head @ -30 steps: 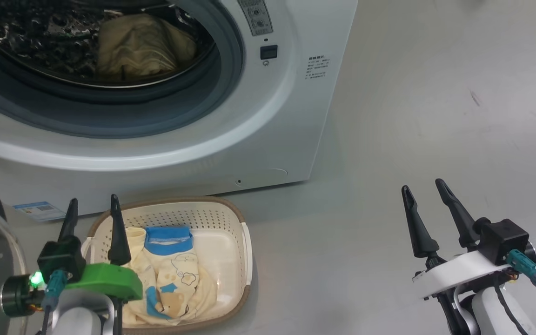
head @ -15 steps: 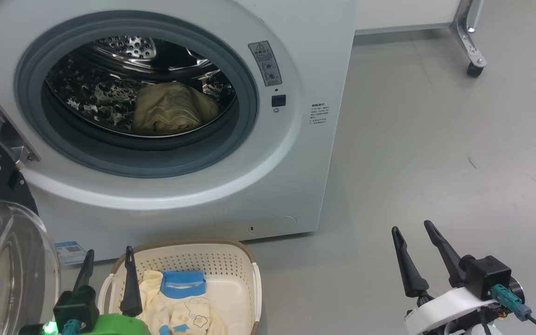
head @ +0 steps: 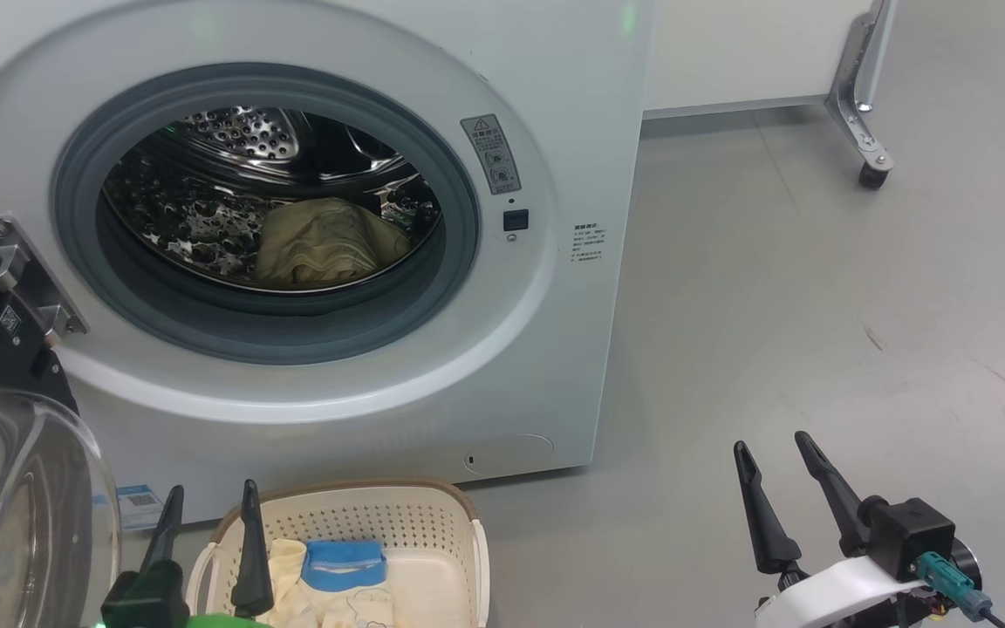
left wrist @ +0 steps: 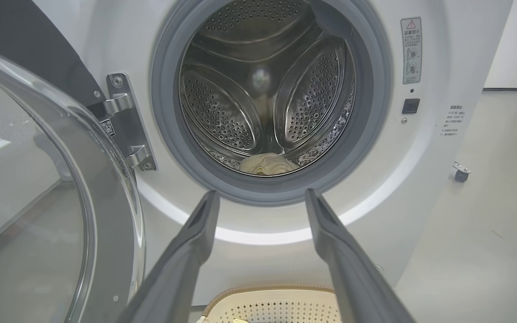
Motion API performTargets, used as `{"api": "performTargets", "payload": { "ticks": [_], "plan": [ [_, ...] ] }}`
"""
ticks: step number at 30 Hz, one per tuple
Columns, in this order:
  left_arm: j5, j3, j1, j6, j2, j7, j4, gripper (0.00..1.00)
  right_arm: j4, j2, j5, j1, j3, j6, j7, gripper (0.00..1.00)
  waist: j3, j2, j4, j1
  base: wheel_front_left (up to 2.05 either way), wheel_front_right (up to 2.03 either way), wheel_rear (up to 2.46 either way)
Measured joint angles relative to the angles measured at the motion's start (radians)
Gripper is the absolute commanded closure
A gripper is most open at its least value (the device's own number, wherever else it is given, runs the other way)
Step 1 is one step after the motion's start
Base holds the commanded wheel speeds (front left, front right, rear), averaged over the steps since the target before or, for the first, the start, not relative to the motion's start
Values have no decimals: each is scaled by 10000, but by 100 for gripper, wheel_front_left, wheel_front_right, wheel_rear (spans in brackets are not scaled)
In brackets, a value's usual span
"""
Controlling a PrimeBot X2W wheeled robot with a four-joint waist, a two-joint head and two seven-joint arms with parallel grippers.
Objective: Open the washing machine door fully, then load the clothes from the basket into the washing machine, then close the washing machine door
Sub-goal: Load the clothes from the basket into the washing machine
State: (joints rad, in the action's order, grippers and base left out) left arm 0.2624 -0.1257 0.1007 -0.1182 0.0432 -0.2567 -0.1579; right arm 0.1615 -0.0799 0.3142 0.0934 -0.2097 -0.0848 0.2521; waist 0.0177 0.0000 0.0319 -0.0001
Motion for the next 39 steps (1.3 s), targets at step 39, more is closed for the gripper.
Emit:
{"api": "performTargets", "payload": {
  "ticks": [39],
  "plan": [
    [370,-1666,-1611,199,17,1465,-2558,0,-1304,-186,-104,-568,-186,-98,0,0,-2415,0,24,0,0,0,0]
  ]
}}
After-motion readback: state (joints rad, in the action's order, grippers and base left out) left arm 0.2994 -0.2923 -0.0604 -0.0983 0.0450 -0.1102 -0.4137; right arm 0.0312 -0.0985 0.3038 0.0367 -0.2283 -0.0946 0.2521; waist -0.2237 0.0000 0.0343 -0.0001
